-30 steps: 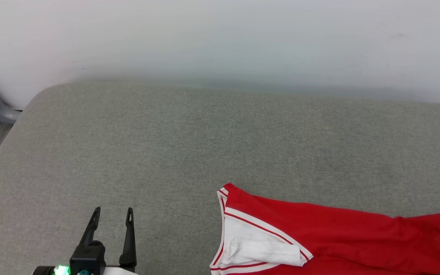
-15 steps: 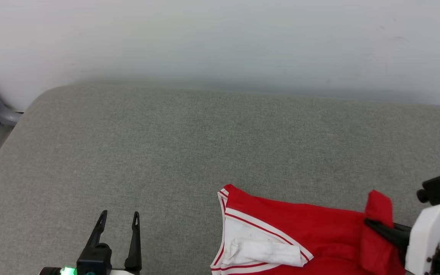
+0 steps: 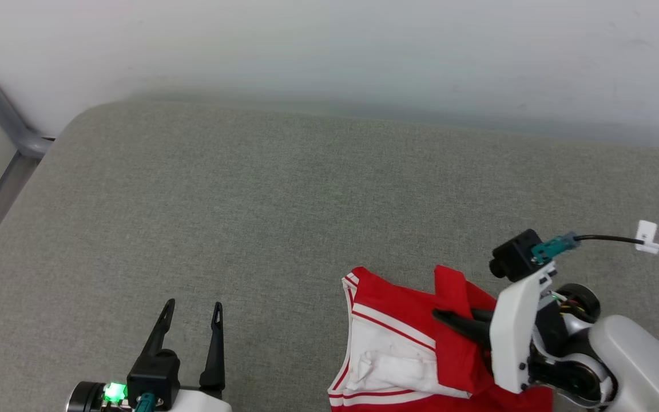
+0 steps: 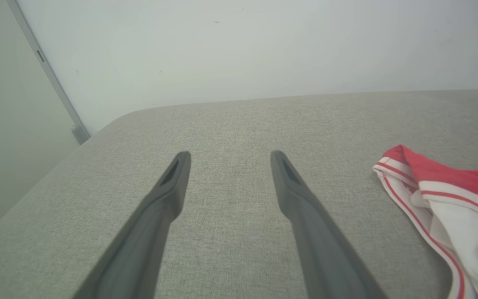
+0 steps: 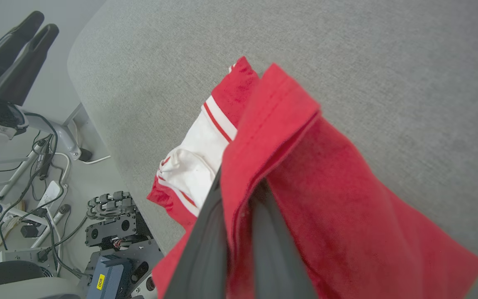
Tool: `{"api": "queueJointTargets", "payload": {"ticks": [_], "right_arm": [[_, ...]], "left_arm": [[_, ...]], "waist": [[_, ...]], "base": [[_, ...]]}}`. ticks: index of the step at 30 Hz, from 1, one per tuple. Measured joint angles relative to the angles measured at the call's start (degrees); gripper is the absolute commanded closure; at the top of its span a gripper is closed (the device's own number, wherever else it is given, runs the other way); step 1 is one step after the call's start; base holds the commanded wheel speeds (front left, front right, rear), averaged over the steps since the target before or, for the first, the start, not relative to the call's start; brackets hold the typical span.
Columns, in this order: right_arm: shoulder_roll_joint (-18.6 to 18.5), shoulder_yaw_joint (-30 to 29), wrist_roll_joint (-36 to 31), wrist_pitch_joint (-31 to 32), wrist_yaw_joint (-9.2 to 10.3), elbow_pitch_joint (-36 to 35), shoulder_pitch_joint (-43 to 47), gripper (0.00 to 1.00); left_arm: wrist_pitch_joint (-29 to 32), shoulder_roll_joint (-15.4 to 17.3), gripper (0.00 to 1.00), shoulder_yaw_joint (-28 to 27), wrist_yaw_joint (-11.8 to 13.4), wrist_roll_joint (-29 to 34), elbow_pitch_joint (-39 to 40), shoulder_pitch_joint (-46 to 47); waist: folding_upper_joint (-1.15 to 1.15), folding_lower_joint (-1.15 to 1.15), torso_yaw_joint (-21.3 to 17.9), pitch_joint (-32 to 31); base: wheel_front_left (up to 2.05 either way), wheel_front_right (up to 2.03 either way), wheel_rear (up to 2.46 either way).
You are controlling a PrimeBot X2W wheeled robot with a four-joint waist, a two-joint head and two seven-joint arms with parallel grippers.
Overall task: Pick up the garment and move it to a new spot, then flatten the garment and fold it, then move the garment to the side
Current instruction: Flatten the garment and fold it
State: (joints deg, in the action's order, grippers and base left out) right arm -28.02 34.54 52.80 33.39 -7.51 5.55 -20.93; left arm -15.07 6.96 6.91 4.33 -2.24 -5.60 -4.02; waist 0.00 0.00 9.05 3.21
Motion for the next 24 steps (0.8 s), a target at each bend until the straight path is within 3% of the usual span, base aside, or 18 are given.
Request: {"api": "queueJointTargets", "payload": {"ticks": [10,17,22,23,24], "right_arm": [[5.69,12.27,-6.08,-3.19,0.00,10.63,-9.78,1.00],[9.28,16.93,-8.04,-6.41,0.00,21.12,-11.81,1.00],[10.36,18.98,-6.62,-9.10,0.00,24.12,-11.93,1.00],[10.31,19.14,-6.41,-10.01,0.00,24.18,-11.96,0.72],[10.13,19.27,-6.39,-11.09,0.00,24.07,-12.00,0.00]], "left_arm": [[0.00,-0.81,0.00,0.37,-0.64,0.35,-0.45,2.11],[0.00,-1.29,0.00,0.33,-0.75,0.49,-0.64,2.37],[0.00,-1.63,0.00,0.24,-0.71,0.51,-0.69,2.68],[0.00,-1.64,0.00,0.25,-0.65,0.55,-0.74,2.67],[0.00,-1.67,0.00,0.29,-0.66,0.56,-0.81,2.66]], "waist": [[0.00,0.00,1.84,2.24],[0.00,0.00,2.56,3.32],[0.00,0.00,2.32,3.32],[0.00,0.00,2.17,3.18],[0.00,0.00,2.03,2.98]], "base": [[0.00,0.00,0.00],[0.00,0.00,0.00],[0.00,0.00,0.00],[0.00,0.00,0.00],[0.00,0.00,0.00]]}}
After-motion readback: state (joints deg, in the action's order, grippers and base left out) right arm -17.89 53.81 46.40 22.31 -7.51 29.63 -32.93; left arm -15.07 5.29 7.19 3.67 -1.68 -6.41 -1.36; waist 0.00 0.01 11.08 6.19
